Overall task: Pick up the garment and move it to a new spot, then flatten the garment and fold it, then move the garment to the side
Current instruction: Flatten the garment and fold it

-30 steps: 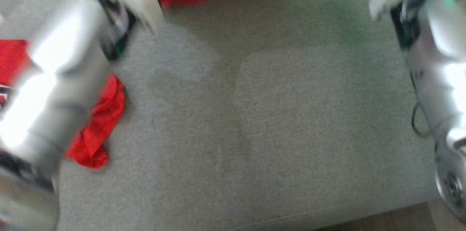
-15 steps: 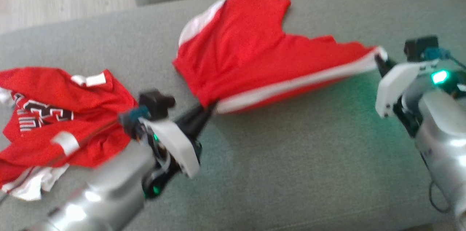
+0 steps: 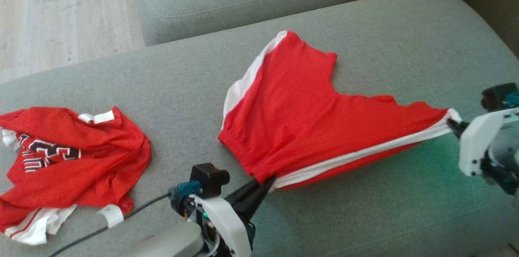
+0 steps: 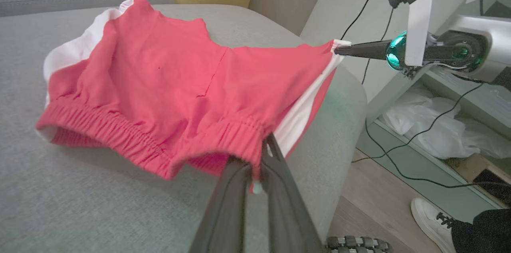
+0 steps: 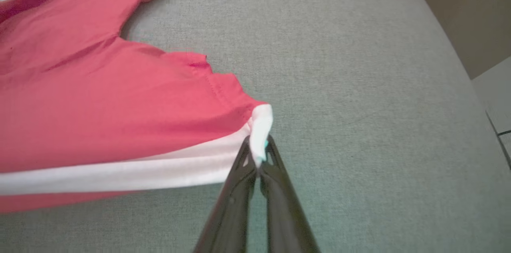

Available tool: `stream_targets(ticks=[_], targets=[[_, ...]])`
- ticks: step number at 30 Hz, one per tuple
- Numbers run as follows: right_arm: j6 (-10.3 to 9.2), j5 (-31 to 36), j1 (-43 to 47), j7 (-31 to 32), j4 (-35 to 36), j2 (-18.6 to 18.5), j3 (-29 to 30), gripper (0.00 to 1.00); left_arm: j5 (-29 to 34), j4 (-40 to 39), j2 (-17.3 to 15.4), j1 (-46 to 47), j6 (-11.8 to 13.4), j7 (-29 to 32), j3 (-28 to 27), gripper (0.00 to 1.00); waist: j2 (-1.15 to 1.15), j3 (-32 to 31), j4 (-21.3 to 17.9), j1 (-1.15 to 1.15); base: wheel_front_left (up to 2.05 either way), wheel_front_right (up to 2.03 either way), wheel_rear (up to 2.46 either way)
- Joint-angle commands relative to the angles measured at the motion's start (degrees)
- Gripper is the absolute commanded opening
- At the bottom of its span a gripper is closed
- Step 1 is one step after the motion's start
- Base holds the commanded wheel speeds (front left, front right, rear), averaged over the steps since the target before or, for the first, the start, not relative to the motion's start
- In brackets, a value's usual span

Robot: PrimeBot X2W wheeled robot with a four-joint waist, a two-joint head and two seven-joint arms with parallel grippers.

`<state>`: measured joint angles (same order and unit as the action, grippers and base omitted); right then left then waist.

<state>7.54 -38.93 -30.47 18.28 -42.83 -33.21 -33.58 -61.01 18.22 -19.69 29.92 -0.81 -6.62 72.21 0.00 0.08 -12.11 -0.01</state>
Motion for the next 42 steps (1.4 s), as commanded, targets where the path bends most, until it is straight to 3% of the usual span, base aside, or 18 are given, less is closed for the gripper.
stream_targets(ticks=[1, 4, 10, 20, 30, 42], targets=[[-0.05, -0.42, -0.26, 0.16, 2.02, -3.01, 1.34, 0.0, 0.34, -1.38, -2.06, 1.56, 0.68, -0.18, -2.08, 0.0, 0.0, 0.03, 0.13, 0.01, 0.0, 0.0, 0.0], [-0.05, -1.47, 0.99, 0.13, 5.31, -3.03, 4.82, 0.0, 0.62, -2.49, -2.12, 1.73, 1.77, -0.72, -2.54, 0.0, 0.0, 0.45, 0.7, 0.01, 0.0, 0.0, 0.0], [-0.05, 3.09, 0.0, -2.57, 11.3, -0.87, 11.11, 0.0, 0.42, -2.95, -1.35, 5.0, 3.35, -1.88, -5.44, 0.0, 0.0, 4.24, 3.26, 0.01, 0.0, 0.0, 0.0], [-0.05, 15.15, -10.15, -4.52, 12.36, 7.0, 18.04, 0.0, 1.67, 0.19, 0.59, 13.04, 3.21, -2.44, -8.48, 0.0, 0.0, 13.36, 8.74, 0.01, 0.0, 0.0, 0.0], [-0.05, 24.2, -22.3, -6.88, 0.42, 11.21, 18.05, 0.0, 3.17, 5.71, 4.94, 19.45, 0.93, -3.08, -8.74, 0.0, 0.0, 19.73, 14.57, 0.01, 0.0, 0.0, 0.0], [-0.05, 27.45, -31.43, -11.54, -13.89, 12.24, 16.09, 0.0, 4.38, 12.19, 10.45, 22.58, -1.91, -4.3, -7.25, 0.0, 0.0, 23.21, 18.91, 0.01, 0.0, 0.0, 0.0]])
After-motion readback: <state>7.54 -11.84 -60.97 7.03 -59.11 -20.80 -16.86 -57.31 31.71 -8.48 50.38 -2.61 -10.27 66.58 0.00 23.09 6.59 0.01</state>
